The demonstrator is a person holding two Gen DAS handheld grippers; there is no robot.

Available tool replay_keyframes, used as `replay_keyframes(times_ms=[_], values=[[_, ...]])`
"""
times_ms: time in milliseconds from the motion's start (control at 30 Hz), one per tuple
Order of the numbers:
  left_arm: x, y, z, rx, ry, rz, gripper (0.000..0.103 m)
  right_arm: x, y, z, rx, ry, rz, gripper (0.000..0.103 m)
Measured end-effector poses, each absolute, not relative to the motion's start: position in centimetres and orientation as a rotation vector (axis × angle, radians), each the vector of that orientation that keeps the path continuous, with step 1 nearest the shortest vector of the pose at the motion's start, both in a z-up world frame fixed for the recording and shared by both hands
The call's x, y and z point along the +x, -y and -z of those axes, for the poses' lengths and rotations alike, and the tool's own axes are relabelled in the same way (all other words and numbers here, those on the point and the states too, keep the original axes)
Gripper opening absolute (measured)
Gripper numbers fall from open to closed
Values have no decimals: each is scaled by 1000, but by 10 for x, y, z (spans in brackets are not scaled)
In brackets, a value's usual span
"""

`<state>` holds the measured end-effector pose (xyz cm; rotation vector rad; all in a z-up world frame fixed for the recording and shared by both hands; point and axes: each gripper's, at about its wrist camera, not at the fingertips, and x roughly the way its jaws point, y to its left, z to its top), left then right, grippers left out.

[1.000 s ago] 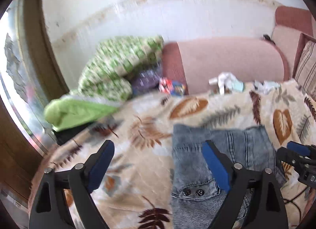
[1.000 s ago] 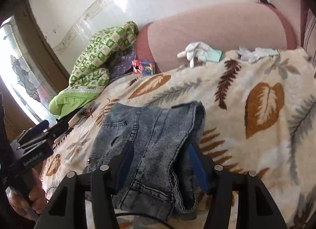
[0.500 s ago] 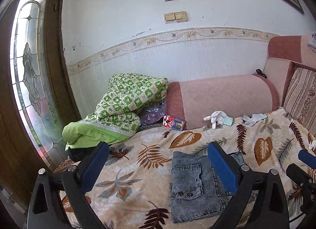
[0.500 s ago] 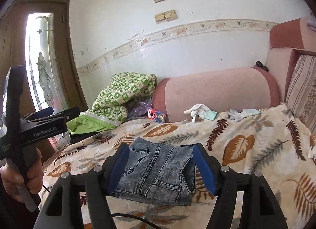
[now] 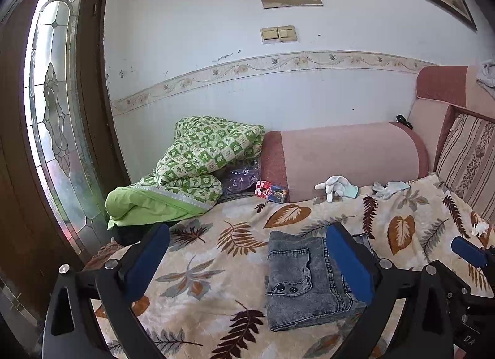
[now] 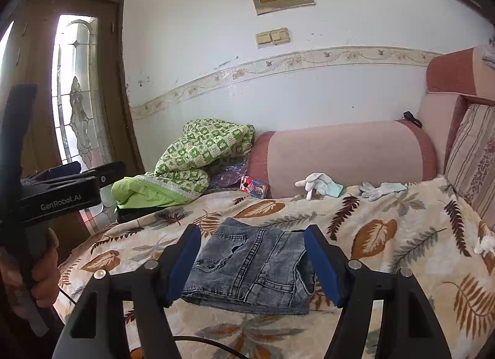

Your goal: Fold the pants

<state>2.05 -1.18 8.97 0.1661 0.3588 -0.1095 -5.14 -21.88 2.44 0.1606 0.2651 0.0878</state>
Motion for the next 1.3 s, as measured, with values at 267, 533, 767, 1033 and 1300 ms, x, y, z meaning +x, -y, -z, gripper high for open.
replay_keyframes(times_ms=[267, 533, 767, 1033, 1300], values=[[14, -2, -89, 127, -365, 75, 101, -59, 213, -28, 138, -253, -93, 73], [4, -18, -78, 120, -361, 28, 103, -67, 213, -28, 142, -244, -83, 73], [10, -33, -49, 104, -417, -1, 103, -67, 206, -10, 135, -291, -90, 73], [19, -31, -35, 112, -436, 10, 103, -52, 203, 12, 119, -346, -86, 73], [29, -20, -20, 141, -461, 39, 103, -30, 200, 37, 89, -407, -80, 73]])
